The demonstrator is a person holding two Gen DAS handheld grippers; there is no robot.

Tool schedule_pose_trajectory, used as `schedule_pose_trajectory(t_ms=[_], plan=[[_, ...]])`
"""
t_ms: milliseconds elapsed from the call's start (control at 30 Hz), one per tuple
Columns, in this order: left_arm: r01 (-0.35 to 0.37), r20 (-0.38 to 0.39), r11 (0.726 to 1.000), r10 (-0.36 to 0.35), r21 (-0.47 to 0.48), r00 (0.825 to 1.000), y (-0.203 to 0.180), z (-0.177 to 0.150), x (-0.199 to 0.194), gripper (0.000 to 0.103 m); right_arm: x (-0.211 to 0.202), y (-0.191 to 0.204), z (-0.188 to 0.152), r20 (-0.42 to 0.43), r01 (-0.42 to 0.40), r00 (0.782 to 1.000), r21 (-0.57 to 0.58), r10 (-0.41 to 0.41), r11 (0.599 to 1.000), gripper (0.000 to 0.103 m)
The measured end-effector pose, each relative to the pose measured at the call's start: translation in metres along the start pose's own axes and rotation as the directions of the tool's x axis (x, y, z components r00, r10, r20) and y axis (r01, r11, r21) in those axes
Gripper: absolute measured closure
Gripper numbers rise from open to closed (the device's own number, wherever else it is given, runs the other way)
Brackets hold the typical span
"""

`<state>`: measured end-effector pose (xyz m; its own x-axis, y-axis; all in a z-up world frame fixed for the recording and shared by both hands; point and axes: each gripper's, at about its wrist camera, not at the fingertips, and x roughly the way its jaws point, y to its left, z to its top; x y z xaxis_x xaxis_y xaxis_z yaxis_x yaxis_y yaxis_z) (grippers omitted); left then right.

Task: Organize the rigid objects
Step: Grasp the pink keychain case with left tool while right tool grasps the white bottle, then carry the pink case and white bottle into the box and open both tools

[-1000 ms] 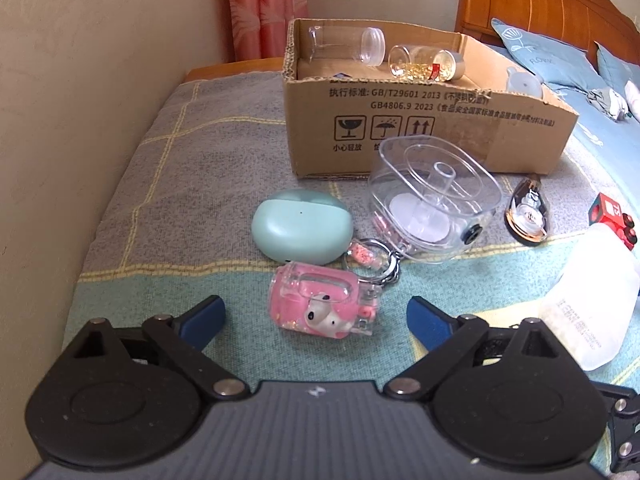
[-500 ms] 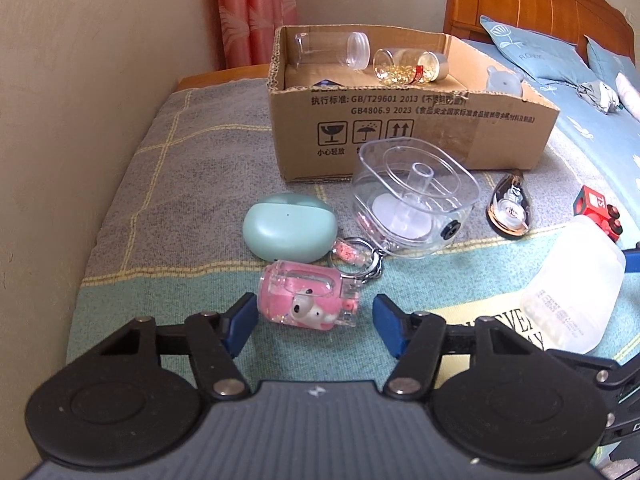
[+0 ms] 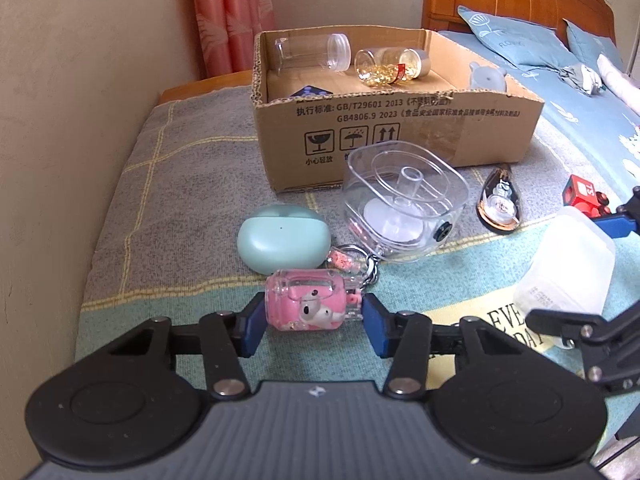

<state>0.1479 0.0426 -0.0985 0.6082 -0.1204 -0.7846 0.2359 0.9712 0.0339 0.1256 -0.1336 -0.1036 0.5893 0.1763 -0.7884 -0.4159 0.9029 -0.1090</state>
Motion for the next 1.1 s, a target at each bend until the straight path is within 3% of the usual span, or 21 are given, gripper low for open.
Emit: schedule_pose_trajectory(t_ms=[367, 667, 1100], plan=[[0.046, -0.025, 0.997, -0.044, 0.057, 0.999, -0.006, 0.0, -0.022, 0.054, -0.01, -0.006, -0.001, -0.034, -0.053, 0.998, -0.041, 0.051, 0.998, 0.017], [0.07, -0.037, 0.99, -0.066, 0.119, 0.997, -0.014, 0.009, -0.049, 0.054, -0.036, -0.016, 0.013, -0.005, -0.12, 0.993, -0.067, 0.12, 0.99, 0.017], [0.069, 0.028, 0.983, -0.075, 0.171, 0.997, -0.021, 0.043, -0.085, 0.054, -0.051, -0.03, 0.037, 0.053, -0.136, 0.988, -0.114, 0.143, 0.984, 0.017]])
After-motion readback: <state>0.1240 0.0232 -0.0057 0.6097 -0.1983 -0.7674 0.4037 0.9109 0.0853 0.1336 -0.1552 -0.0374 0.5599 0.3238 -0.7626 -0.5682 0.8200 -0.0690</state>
